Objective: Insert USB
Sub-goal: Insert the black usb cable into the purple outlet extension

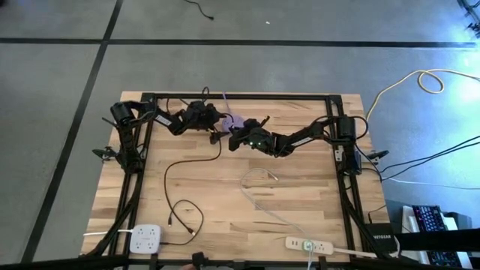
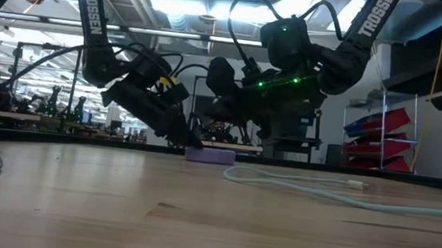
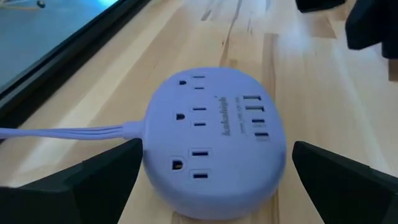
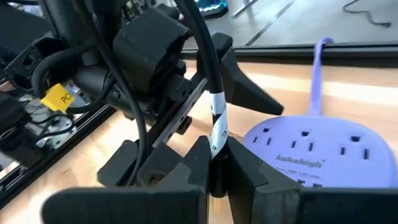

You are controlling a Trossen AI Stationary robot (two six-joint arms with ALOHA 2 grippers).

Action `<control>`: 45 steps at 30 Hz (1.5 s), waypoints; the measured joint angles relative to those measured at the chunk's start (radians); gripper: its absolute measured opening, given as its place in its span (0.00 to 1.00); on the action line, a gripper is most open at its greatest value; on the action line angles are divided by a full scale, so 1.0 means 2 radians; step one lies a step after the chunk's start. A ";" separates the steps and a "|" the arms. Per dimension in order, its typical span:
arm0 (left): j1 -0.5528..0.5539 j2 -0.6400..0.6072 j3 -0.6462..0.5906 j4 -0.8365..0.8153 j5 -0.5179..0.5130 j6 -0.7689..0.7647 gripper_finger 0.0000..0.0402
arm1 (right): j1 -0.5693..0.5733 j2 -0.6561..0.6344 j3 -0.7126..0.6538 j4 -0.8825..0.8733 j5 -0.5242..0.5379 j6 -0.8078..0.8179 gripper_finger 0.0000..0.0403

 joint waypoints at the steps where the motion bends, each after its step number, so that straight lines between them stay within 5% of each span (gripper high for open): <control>1: 0.000 0.000 0.002 0.000 0.000 -0.007 1.00 | 0.000 0.000 0.000 -0.001 0.006 0.000 0.02; 12: 0.000 0.000 0.004 -0.003 -0.003 -0.012 1.00 | 0.000 0.000 0.059 -0.168 0.098 0.024 0.02; 22: 0.000 0.000 0.004 -0.006 -0.009 -0.011 1.00 | 0.001 0.004 0.067 -0.205 0.125 0.080 0.02; 30: 0.003 -0.001 0.004 -0.012 -0.001 -0.001 1.00 | 0.003 0.050 0.147 -0.259 0.171 0.074 0.02; 40: 0.002 -0.004 0.002 -0.009 -0.007 -0.014 1.00 | 0.052 0.058 0.145 -0.270 0.345 0.090 0.02; 45: 0.001 -0.004 0.002 -0.010 -0.014 -0.015 1.00 | 0.056 0.058 0.144 -0.277 0.313 0.076 0.02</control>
